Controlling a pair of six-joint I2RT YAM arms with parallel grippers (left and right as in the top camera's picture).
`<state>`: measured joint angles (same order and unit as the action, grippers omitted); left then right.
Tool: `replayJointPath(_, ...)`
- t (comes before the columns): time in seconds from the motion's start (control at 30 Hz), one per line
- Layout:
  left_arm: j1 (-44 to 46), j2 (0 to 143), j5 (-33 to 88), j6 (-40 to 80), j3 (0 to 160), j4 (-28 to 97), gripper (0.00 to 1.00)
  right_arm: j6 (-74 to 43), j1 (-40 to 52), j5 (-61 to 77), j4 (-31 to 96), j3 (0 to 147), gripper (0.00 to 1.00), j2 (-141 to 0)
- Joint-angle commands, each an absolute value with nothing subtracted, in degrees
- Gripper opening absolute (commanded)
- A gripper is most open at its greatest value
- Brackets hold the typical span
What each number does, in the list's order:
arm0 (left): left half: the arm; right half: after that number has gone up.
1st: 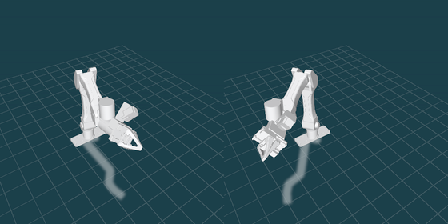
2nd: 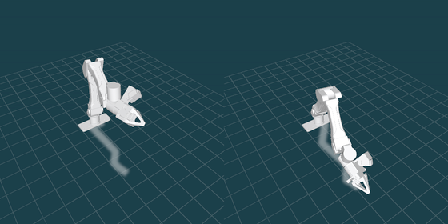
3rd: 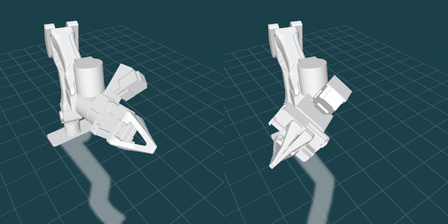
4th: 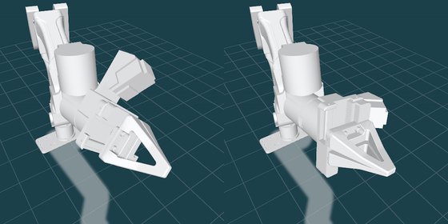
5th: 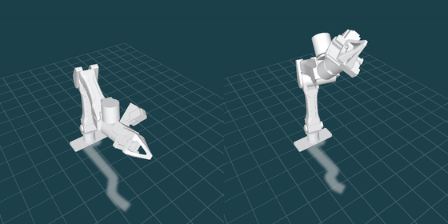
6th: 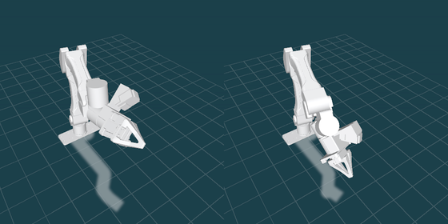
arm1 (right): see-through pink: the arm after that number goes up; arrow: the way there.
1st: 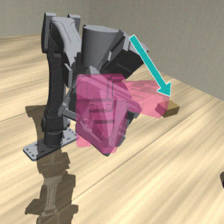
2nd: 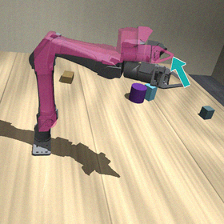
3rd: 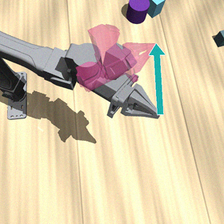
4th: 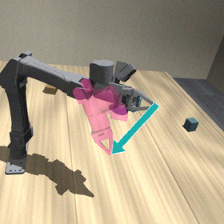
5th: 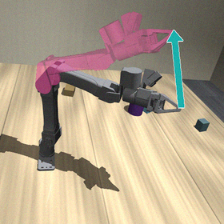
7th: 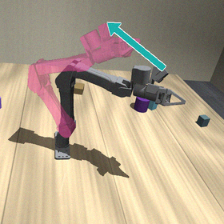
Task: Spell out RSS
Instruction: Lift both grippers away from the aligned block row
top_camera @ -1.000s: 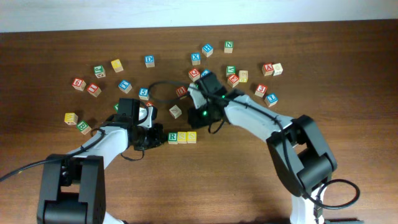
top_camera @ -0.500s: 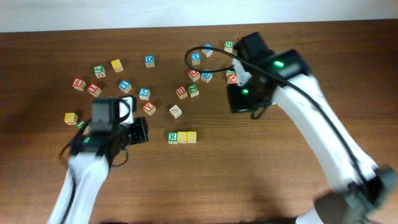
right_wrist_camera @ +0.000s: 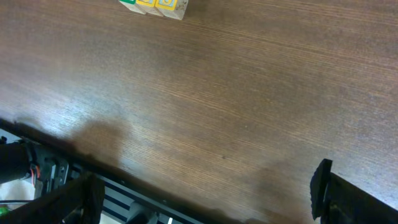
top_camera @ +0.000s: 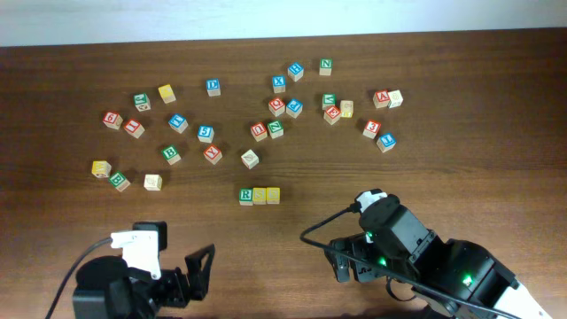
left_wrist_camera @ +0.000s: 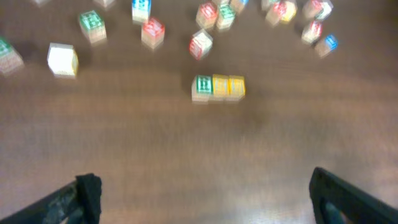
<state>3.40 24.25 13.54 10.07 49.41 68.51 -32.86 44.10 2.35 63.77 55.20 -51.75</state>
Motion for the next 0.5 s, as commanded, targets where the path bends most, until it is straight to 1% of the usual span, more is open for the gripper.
replayJointPath(0.0, 3.4, 23.8, 14.7, 9.5, 49.5, 72.2, 0.99, -33.5, 44.6, 1.2, 63.8, 54.9, 0.98, -53.0)
replayJointPath(0.13, 3.4, 23.8, 14.7, 9.5, 49.5, 76.6, 0.99, -33.5, 44.6, 1.2, 63.8, 54.9, 0.98, -56.8)
replayJointPath(0.27, 3.4, 23.8, 14.7, 9.5, 49.5, 79.2, 0.99, -33.5, 44.6, 1.2, 63.8, 54.9, 0.98, -63.5)
replayJointPath(0.33, 3.4, 23.7, 14.7, 9.5, 49.5, 79.4, 0.99, -33.5, 44.6, 1.2, 63.6, 54.9, 0.98, -67.7)
replayJointPath(0.4, 3.2, 22.3, 9.1, 9.5, 49.5, 79.3, 0.99, -33.5, 44.6, 1.2, 63.5, 54.9, 0.98, -70.7)
replayJointPath(0.47, 3.2, 19.0, 8.7, 10.0, 49.5, 75.7, 0.99, -33.5, 44.6, 1.2, 63.4, 54.9, 0.98, -74.8)
